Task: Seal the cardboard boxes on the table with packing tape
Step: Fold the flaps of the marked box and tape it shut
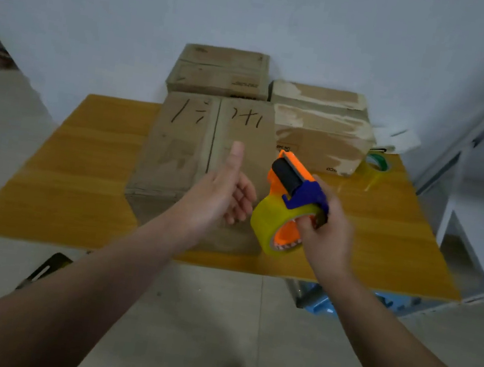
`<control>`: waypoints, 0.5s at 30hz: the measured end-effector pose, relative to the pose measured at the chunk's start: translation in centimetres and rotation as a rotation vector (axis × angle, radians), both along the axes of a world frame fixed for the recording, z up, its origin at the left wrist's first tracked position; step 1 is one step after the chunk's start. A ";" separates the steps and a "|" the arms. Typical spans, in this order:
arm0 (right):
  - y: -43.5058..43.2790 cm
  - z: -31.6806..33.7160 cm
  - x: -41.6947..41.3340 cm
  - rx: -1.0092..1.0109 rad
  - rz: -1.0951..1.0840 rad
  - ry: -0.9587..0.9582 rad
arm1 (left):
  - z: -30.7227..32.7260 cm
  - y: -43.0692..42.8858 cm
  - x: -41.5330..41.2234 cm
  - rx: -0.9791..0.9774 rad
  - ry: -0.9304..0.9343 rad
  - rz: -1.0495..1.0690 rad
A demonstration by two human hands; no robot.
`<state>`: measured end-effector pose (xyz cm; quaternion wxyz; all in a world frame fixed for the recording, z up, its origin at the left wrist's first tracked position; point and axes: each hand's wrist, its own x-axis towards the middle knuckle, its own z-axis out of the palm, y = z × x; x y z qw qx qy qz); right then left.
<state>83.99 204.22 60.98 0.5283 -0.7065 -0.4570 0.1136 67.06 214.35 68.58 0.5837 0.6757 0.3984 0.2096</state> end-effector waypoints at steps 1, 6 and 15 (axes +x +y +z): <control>0.2 0.2 -1.2 -0.001 0.013 -0.011 | 0.7 -0.1 -0.7 -0.064 0.027 -0.019; 1.2 0.3 -6.5 0.037 0.040 -0.047 | 2.2 0.2 -5.3 -0.118 0.125 -0.003; 2.8 -1.1 -12.9 0.011 0.031 -0.072 | 2.6 2.1 -12.3 0.004 0.121 -0.063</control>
